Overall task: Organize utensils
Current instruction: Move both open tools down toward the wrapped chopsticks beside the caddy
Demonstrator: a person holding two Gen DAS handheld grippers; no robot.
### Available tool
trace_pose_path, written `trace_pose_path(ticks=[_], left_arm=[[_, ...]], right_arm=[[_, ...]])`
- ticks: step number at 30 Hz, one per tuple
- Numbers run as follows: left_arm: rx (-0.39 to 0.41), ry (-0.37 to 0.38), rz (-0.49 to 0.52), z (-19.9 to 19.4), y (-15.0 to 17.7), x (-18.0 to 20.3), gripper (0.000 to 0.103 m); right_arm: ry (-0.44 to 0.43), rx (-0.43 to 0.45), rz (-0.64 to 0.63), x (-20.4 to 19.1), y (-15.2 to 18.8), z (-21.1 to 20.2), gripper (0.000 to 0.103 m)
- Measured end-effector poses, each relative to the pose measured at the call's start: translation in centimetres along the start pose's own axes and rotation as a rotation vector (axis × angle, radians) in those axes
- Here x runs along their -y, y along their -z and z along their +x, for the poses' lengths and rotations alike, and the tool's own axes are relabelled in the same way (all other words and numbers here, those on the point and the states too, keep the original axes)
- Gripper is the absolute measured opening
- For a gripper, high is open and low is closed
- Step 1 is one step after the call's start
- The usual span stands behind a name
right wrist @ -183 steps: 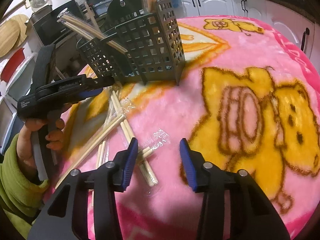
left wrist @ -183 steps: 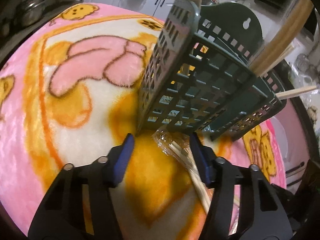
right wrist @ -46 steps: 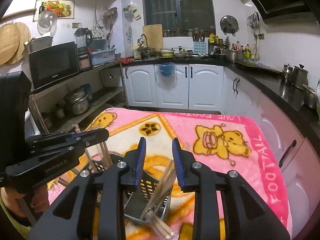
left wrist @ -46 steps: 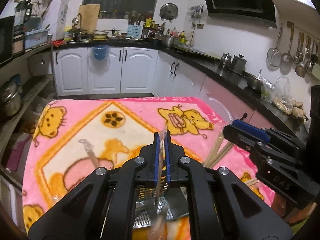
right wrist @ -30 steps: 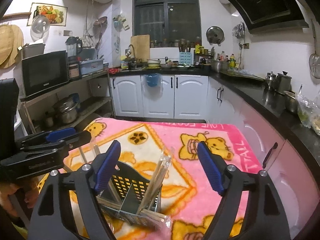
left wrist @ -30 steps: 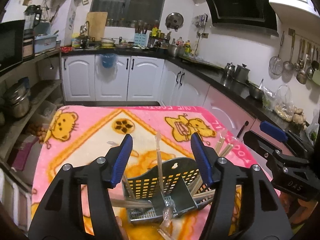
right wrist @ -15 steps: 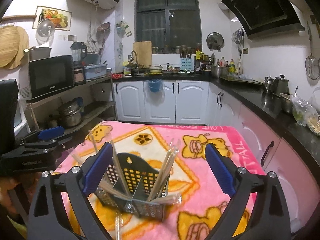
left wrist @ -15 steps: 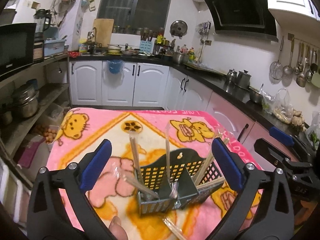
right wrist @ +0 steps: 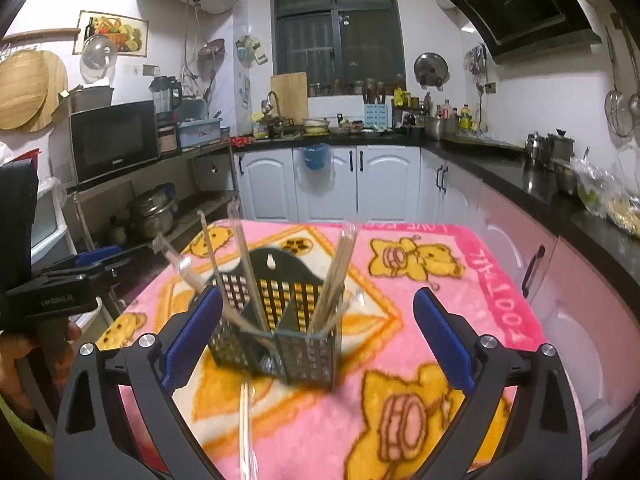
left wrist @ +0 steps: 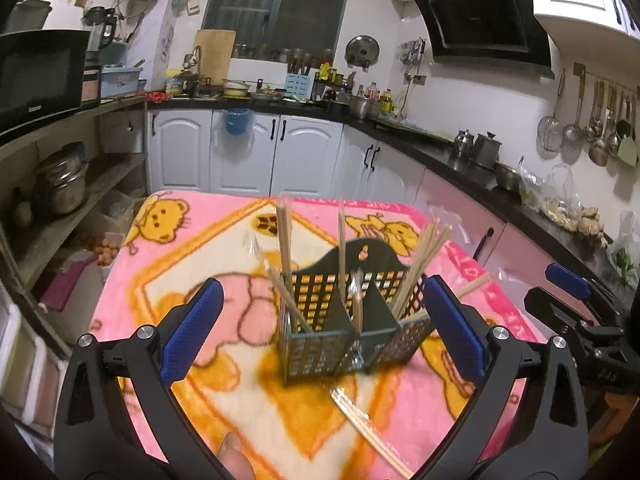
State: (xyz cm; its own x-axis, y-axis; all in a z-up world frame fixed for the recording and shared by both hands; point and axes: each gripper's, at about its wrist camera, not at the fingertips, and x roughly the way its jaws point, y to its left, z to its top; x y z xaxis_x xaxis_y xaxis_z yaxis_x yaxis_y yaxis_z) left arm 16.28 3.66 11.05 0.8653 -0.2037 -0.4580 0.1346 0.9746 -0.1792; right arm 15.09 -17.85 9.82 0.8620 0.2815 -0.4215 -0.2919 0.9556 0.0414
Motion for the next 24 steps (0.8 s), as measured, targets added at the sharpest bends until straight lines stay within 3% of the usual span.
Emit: trace_pose_path(ticks=[24], left_arm=[[-0.16,0.006,-0.011,3.0,6.8,1.0,0.092]], right_arm=[[0.002,-0.16,0.022,0.5,7.7,-0.1,0.093]])
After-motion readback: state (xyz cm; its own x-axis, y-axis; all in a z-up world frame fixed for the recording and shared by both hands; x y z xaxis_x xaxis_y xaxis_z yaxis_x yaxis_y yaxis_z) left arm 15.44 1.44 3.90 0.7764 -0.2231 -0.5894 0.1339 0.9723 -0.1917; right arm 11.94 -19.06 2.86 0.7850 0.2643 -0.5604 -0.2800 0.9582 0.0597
